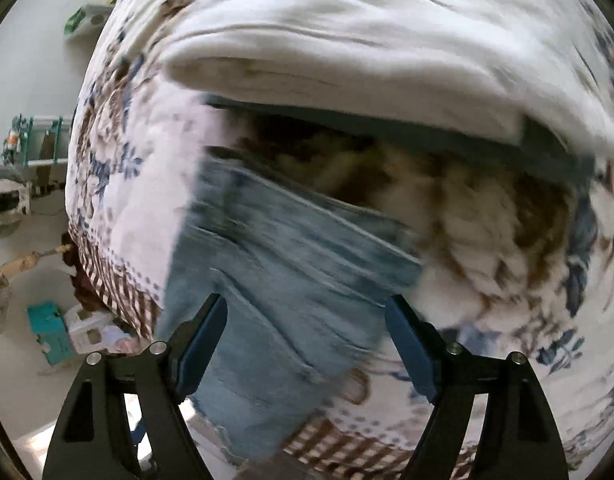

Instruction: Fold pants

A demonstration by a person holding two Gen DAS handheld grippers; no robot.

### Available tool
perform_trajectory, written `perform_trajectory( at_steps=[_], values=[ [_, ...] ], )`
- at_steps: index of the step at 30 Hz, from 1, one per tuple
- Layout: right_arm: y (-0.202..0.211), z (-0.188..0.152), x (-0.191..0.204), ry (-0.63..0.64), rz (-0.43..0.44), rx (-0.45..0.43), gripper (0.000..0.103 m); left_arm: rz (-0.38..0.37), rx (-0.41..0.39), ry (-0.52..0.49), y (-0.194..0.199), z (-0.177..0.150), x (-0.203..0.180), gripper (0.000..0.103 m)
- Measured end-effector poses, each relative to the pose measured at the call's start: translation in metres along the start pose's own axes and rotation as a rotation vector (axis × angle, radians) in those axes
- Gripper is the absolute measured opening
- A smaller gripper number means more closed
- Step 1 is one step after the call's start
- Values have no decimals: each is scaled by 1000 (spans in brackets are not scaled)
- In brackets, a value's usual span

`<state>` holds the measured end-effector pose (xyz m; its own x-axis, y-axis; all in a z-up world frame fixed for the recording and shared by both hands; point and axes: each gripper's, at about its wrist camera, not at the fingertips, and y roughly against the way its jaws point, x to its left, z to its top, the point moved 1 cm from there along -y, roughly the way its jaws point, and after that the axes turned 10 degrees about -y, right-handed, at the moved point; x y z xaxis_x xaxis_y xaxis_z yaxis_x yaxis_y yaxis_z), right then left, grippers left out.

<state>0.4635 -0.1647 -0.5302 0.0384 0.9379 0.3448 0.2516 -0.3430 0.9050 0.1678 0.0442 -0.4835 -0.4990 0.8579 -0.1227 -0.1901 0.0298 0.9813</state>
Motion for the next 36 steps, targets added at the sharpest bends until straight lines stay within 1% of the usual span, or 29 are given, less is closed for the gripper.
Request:
perform_trajectory(
  at_steps=[1, 2, 3, 4, 6, 7, 8, 9, 13, 16, 17, 19, 21, 22, 23, 24, 25, 26, 27, 29, 32, 33, 34, 36],
  values=[
    [-1, -1, -21, -23, 24, 3, 83, -69, 10, 96, -8, -9, 1, 90],
    [-4, -1, -29, -35, 40, 8, 83, -110, 17, 165, -13, -17, 2, 90],
    [-6, -4, -47, -59, 91, 19, 83, -147, 19, 234, -19, -25, 2, 90],
    [-10, -5, -55, -71, 130, 27, 83, -197, 19, 337, -25, -38, 2, 90],
    [-21, -8, -72, -99, 214, 49, 83, -252, -10, 501, -27, -62, 1, 90],
    [-29, -11, -86, -120, 274, 74, 83, -276, -25, 571, -27, -72, 1, 90],
    [-33, -12, -92, -129, 294, 84, 83, -313, -42, 658, -28, -85, -1, 90],
    [-40, -14, -102, -141, 331, 101, 83, -341, -54, 725, -30, -95, -3, 90],
    [-61, -18, -122, -171, 416, 143, 83, -436, -28, 917, -60, -113, -15, 90],
    [-69, -19, -127, -168, 475, 156, 83, -490, -54, 1014, -75, -109, -16, 90],
    [-72, -19, -127, -166, 488, 157, 83, -484, -64, 1027, -76, -106, -16, 89],
    [-75, -17, -127, -157, 516, 156, 83, -479, -105, 1032, -79, -93, -17, 89],
    [-83, -13, -117, -148, 532, 151, 83, -462, -138, 1029, -82, -83, -15, 89],
    [-86, -10, -115, -141, 532, 150, 83, -448, -147, 1036, -87, -78, -13, 84],
    [-90, -8, -113, -137, 537, 149, 82, -439, -153, 1044, -89, -75, -12, 67],
    [-93, -6, -108, -127, 532, 142, 78, -427, -159, 1047, -90, -71, -11, 57],
    [-93, -3, -105, -115, 518, 126, 54, -404, -154, 1035, -90, -67, -10, 35],
    [-93, -2, -103, -109, 522, 115, 44, -395, -163, 1009, -89, -62, -10, 30],
    [-91, -2, -98, -109, 509, 110, 42, -378, -170, 969, -85, -56, -10, 28],
    [-88, -8, -97, -109, 507, 78, 33, -340, -175, 893, -76, -51, -9, 26],
    [-75, -27, -99, -131, 540, 52, 29, -326, -179, 811, -55, -42, -3, 25],
    [-69, -37, -104, -149, 558, 52, 28, -327, -187, 790, -48, -41, 2, 25],
    [-64, -50, -107, -164, 573, 53, 28, -311, -201, 757, -36, -40, 10, 25],
    [-57, -79, -114, -178, 575, 59, 28, -289, -227, 724, -21, -40, 21, 25]
  ],
)
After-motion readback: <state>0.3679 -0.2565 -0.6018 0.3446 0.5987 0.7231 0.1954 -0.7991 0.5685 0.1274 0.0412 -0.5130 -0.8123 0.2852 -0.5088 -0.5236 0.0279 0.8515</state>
